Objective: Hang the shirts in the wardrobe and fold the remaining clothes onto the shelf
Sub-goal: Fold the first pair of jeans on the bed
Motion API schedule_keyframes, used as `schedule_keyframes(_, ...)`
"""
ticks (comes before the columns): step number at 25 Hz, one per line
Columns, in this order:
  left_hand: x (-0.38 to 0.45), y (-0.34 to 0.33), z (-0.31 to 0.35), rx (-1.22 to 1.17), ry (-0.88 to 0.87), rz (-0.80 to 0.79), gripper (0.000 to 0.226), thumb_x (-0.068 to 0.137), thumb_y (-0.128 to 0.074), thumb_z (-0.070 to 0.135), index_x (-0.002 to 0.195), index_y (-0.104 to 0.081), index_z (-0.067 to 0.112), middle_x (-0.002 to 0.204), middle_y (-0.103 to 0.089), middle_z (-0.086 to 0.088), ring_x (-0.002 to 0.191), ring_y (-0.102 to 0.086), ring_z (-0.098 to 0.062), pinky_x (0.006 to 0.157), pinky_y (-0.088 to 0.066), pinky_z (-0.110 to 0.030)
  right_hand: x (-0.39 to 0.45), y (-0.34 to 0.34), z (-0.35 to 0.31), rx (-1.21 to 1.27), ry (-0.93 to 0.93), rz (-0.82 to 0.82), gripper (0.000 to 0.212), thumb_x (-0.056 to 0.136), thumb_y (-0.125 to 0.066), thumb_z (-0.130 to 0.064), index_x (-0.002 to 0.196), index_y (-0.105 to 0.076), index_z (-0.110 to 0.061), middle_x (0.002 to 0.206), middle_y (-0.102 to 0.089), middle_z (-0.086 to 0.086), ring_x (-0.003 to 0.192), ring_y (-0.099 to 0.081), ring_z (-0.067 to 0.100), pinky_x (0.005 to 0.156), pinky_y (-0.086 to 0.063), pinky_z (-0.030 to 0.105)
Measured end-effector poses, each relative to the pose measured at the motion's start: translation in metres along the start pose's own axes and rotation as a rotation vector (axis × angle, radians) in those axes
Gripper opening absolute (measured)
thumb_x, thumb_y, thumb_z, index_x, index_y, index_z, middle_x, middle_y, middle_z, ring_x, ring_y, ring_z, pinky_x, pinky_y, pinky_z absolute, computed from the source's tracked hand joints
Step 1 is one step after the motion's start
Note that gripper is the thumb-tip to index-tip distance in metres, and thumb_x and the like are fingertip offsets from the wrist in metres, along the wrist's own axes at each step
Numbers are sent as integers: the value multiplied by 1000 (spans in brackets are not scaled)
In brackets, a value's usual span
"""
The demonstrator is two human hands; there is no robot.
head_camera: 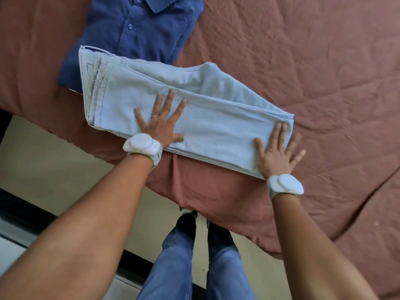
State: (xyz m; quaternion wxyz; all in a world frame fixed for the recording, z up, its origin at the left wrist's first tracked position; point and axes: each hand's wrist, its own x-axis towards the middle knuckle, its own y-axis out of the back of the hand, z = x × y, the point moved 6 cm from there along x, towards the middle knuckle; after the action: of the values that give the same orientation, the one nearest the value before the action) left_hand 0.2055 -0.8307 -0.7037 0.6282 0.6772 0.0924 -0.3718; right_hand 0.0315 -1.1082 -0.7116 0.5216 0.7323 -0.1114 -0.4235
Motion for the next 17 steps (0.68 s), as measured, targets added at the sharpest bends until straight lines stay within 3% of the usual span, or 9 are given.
schedule_keyframes(2,3,8,13,-43,64,-39,113,80,-70,46,138,27,54,151,37,14,146,22,-23,96,-2,-81,-8,12,0,19,-107,100,73,96,-23,-62,154,5,-28,162,9,-10,148,14,29,115,3,63)
schedule_keyframes(4,2,11,31,-44,70,-5,118,80,-74,27,139,26,54,151,38,10,144,22,-36,93,-7,-83,-15,16,-49,-18,105,215,71,97,-31,-56,155,-8,-22,163,0,-2,150,4,26,117,-5,56)
schedule_keyframes(5,-1,9,45,-25,11,8,116,82,-71,21,141,23,53,152,37,10,143,20,-41,95,-9,-82,-18,10,-75,-32,279,177,70,97,-32,-55,155,-10,-24,163,-2,-1,150,2,25,116,-7,52)
schedule_keyframes(7,-8,-1,73,-21,-159,-13,101,86,-64,33,143,17,54,151,36,15,144,22,-35,97,-8,-82,-23,-10,-100,-123,570,70,67,96,-29,-59,154,-8,-33,163,0,-6,150,6,20,117,-7,53)
schedule_keyframes(8,-10,-8,81,-32,-196,-37,96,85,-61,46,142,16,55,150,38,18,144,25,-30,96,-6,-82,-19,-18,-93,-158,584,27,66,95,-27,-61,153,-6,-38,163,2,-10,150,8,18,117,-4,56)
schedule_keyframes(10,-8,-17,87,-32,-179,-87,100,79,-60,62,138,21,59,146,42,20,143,30,-24,93,-3,-84,-3,-17,-55,-103,382,13,67,93,-28,-66,151,-2,-44,162,6,-14,149,13,18,113,2,62)
schedule_keyframes(12,-5,-16,87,-46,-128,-127,110,73,-66,62,133,26,61,144,44,22,142,31,-24,89,-4,-86,1,-4,-18,89,77,35,78,91,-37,-67,152,2,-38,162,8,-13,149,12,22,111,-3,64)
schedule_keyframes(14,-7,-12,97,-60,-84,-133,116,72,-71,55,135,26,59,145,45,19,142,30,-26,89,-7,-86,-7,16,1,308,-52,98,88,90,-54,-55,155,-3,-24,163,0,-2,148,-4,31,110,-18,60)
schedule_keyframes(17,-18,-14,116,-76,-8,-89,112,79,-71,29,146,17,46,151,39,7,145,22,-33,102,-13,-77,-12,21,12,646,-245,165,90,83,-73,-34,152,-19,-15,147,-33,16,130,-37,34,105,-32,42)
